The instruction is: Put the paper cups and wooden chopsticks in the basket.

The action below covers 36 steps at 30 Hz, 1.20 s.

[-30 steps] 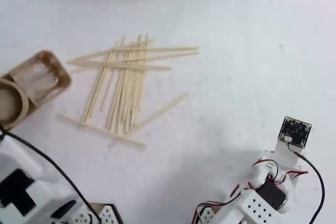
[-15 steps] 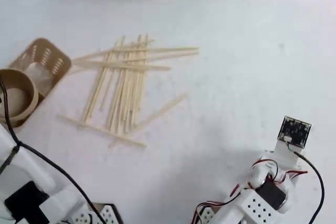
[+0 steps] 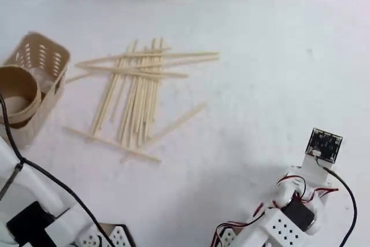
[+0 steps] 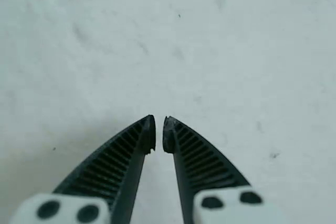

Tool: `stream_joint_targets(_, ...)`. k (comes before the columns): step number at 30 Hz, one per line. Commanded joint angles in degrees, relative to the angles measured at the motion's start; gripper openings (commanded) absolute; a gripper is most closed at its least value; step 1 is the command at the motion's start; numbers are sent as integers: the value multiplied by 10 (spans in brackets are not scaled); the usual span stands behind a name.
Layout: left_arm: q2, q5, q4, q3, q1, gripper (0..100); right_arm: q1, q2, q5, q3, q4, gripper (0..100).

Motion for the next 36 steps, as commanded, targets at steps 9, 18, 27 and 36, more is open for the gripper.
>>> stream_joint_targets(9, 93, 3, -114, -38, -44, 120, 2, -2, -4, 4, -7, 45)
stream_joint_targets(18, 117, 3, -126, -113, -87, 127, 2, -2, -4, 4, -7, 46)
stream_joint_targets(27, 117, 3, -35, -278, -77, 321, 2, -2, -4, 4, -7, 46)
stream_joint_targets(36, 120, -34, 56, -487, -43, 260, 2, -2, -4, 4, -7, 47)
